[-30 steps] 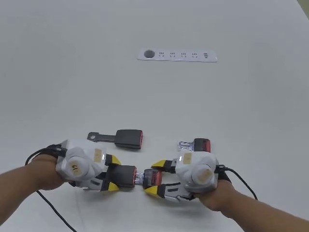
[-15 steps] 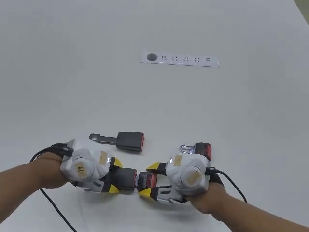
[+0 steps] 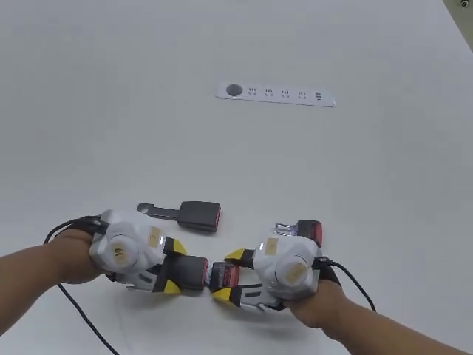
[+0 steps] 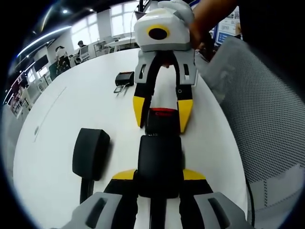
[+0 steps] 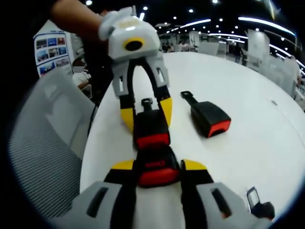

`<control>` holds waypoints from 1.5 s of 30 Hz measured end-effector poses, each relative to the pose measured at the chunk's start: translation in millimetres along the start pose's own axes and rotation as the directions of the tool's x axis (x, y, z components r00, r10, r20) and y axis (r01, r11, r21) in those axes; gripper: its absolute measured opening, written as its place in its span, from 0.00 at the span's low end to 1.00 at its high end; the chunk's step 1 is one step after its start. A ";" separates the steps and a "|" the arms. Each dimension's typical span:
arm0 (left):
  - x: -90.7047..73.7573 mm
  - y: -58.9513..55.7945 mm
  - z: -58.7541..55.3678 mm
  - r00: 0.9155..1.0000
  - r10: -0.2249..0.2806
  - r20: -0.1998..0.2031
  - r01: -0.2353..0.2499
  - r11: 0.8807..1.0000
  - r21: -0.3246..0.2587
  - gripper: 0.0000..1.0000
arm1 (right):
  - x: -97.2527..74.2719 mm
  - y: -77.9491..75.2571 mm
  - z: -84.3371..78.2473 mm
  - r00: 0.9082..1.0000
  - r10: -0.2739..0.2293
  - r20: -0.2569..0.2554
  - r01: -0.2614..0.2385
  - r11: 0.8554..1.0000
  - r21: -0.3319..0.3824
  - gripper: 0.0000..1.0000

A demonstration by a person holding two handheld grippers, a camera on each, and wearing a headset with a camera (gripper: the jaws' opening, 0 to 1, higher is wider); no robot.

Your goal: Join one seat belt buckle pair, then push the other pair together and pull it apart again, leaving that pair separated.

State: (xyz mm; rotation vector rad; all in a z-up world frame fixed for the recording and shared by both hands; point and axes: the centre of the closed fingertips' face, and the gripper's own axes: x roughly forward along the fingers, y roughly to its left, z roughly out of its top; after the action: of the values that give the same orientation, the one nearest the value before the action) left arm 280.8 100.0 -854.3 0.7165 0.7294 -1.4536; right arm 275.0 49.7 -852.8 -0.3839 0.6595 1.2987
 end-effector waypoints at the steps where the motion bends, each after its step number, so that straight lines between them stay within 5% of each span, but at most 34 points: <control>1: -0.1 0.3 0.1 1.000 0.000 0.006 0.000 1.000 0.000 0.34 | -1.5 0.0 -0.7 1.000 0.001 0.003 -0.001 1.000 0.003 0.35; 12: 0.8 -1.2 -3.3 0.999 0.007 0.047 -0.006 1.000 -0.020 0.34 | -3.5 0.9 0.3 1.000 -0.011 0.025 0.012 0.999 -0.052 0.35; 45: -0.2 -3.3 3.2 0.996 0.011 0.093 -0.007 0.999 -0.046 0.34 | -4.8 -2.0 0.3 0.995 -0.043 0.094 0.042 0.999 0.014 0.35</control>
State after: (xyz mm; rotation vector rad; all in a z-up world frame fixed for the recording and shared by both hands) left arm 277.5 97.6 -852.2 0.6116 0.6842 -1.4475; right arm 276.4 45.8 -849.6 -0.3235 0.5764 1.2638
